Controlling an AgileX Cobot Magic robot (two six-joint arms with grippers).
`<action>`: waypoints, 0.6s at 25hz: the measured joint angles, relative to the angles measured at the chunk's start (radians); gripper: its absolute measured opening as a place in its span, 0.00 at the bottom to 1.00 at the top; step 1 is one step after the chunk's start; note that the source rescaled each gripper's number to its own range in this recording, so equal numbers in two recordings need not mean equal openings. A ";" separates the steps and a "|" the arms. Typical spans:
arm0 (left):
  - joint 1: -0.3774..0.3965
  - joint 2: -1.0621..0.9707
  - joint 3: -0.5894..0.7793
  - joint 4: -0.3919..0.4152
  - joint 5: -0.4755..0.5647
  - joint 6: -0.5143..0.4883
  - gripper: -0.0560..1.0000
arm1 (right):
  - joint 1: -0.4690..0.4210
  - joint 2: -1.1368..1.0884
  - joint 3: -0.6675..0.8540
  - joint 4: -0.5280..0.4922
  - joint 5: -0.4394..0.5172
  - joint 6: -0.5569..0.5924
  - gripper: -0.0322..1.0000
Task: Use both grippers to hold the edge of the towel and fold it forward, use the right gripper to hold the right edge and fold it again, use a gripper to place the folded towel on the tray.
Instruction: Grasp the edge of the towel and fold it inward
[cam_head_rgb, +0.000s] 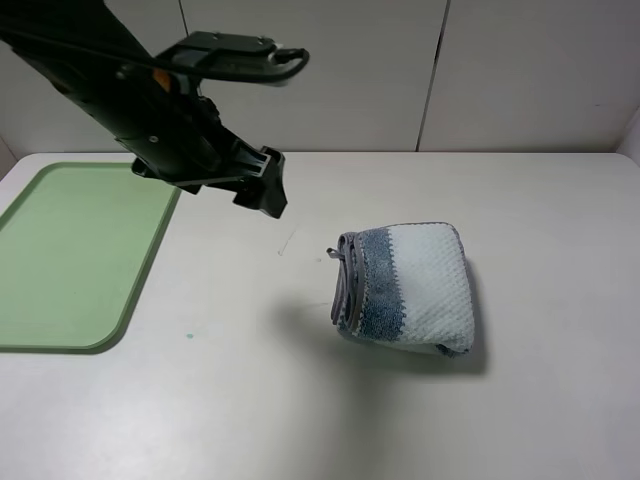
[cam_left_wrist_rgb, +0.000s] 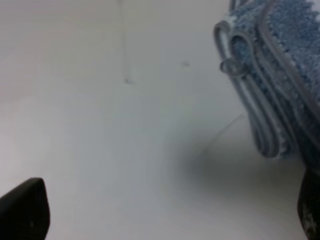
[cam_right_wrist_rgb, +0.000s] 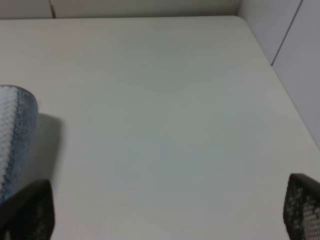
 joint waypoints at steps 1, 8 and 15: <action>-0.016 0.022 -0.005 0.000 -0.016 -0.015 1.00 | 0.000 0.000 0.000 0.000 0.000 0.000 1.00; -0.097 0.161 -0.047 -0.001 -0.147 -0.118 1.00 | 0.000 0.000 0.000 0.000 0.000 0.000 1.00; -0.136 0.262 -0.063 -0.007 -0.235 -0.201 1.00 | 0.000 0.000 0.000 0.000 0.000 0.000 1.00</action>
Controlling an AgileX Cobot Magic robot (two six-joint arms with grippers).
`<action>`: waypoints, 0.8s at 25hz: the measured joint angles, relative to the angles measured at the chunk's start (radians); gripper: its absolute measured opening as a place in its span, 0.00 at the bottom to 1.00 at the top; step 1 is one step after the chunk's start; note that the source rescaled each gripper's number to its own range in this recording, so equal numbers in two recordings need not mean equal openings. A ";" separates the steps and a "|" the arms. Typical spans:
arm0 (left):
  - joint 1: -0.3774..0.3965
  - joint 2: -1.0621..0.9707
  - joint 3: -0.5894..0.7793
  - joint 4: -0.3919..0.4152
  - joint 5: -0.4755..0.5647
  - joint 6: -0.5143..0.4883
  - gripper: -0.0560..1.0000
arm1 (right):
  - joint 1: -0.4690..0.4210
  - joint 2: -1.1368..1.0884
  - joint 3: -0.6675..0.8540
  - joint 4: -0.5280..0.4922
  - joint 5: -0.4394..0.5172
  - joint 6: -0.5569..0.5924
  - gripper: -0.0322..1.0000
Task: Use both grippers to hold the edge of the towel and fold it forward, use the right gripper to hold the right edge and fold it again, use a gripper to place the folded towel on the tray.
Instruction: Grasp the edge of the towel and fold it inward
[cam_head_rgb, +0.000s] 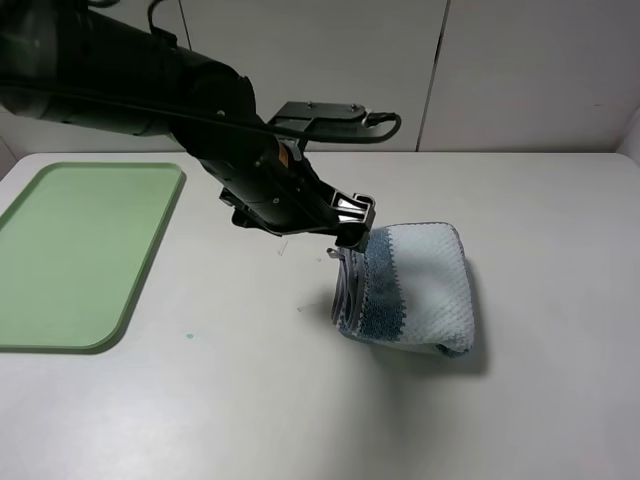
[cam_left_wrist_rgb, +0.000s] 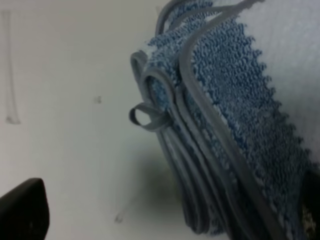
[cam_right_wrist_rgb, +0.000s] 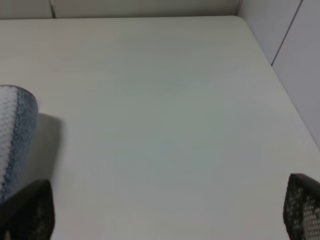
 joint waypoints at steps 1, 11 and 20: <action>-0.004 0.011 0.000 -0.006 -0.009 -0.009 1.00 | 0.000 0.000 0.000 0.000 0.000 0.000 1.00; -0.034 0.098 -0.026 -0.017 -0.068 -0.062 1.00 | 0.000 0.000 0.000 0.000 0.000 -0.001 1.00; -0.060 0.186 -0.068 -0.020 -0.076 -0.101 1.00 | 0.000 0.000 0.000 0.000 0.000 -0.003 1.00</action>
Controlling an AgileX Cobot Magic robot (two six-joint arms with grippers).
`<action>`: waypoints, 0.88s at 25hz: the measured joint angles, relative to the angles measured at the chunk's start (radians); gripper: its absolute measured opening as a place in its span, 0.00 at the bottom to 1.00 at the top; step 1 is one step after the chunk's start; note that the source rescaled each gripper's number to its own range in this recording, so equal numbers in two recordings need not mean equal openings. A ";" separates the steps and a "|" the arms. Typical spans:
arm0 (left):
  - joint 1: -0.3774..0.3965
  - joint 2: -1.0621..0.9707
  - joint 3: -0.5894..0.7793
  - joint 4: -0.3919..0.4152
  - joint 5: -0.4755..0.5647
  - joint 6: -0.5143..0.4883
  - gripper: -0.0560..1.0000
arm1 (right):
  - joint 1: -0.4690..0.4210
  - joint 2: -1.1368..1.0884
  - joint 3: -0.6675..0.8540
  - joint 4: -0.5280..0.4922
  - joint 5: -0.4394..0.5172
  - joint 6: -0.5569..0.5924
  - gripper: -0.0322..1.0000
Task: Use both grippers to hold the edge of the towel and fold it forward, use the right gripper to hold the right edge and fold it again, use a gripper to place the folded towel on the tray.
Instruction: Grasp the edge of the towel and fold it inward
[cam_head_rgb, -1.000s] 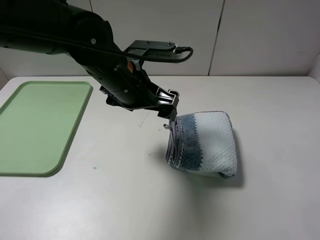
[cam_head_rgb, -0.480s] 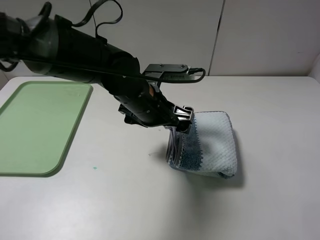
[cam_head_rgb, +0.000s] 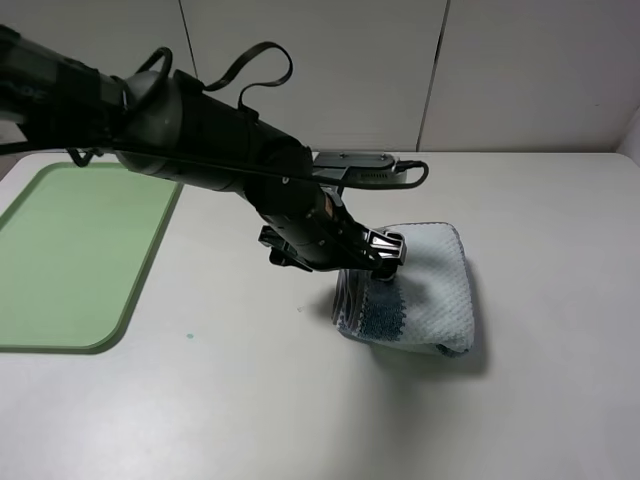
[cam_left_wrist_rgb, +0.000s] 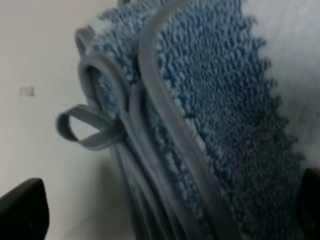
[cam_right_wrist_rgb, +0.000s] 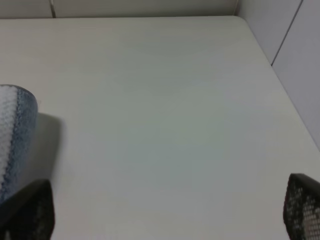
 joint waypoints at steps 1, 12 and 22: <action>-0.003 0.008 -0.002 -0.002 -0.001 -0.001 1.00 | 0.000 0.000 0.000 0.000 0.000 0.000 1.00; -0.022 0.105 -0.022 -0.041 -0.091 -0.004 1.00 | 0.000 0.000 0.000 0.000 0.000 0.000 1.00; -0.040 0.177 -0.101 -0.041 -0.129 -0.004 1.00 | 0.000 0.000 0.000 0.001 0.000 0.000 1.00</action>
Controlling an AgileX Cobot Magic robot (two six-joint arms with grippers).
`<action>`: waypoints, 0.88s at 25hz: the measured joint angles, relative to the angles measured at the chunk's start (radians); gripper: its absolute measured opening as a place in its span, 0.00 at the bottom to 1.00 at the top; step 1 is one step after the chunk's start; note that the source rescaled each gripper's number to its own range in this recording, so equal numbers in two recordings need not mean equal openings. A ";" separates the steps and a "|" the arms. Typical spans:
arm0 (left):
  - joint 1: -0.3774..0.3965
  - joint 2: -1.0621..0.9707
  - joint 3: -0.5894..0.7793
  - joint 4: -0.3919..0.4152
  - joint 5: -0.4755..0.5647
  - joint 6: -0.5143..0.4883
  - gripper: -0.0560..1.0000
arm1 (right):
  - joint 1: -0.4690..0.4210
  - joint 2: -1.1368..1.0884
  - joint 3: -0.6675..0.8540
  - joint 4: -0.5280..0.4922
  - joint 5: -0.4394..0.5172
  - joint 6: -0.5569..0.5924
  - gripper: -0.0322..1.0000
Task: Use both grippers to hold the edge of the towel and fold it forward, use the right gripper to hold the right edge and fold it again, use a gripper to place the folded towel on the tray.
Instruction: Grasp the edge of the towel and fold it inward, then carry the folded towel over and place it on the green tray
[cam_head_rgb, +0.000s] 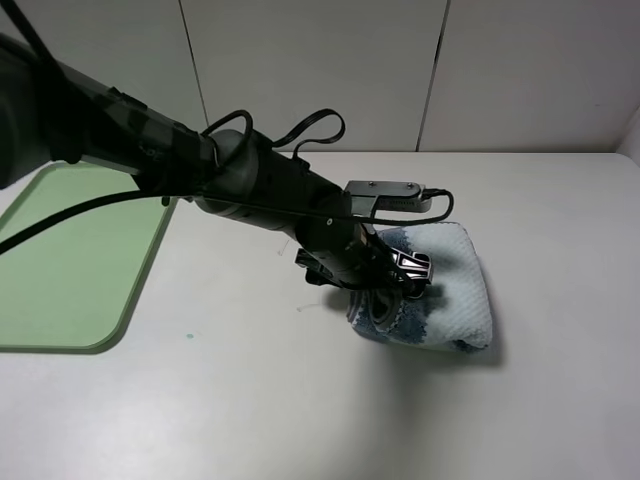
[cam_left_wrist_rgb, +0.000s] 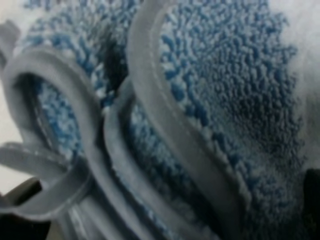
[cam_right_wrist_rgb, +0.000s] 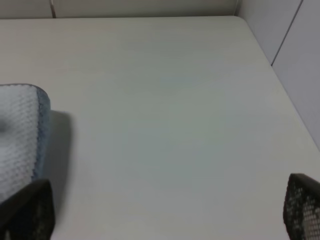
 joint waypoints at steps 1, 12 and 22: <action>-0.001 0.001 0.000 0.000 -0.004 0.000 1.00 | 0.000 0.000 0.000 0.000 0.000 0.000 1.00; -0.005 0.010 0.000 -0.014 -0.016 -0.003 0.24 | 0.000 0.000 0.000 0.000 0.000 0.000 1.00; -0.005 0.010 0.000 -0.015 -0.017 -0.003 0.19 | 0.000 0.000 0.000 0.000 0.000 0.000 1.00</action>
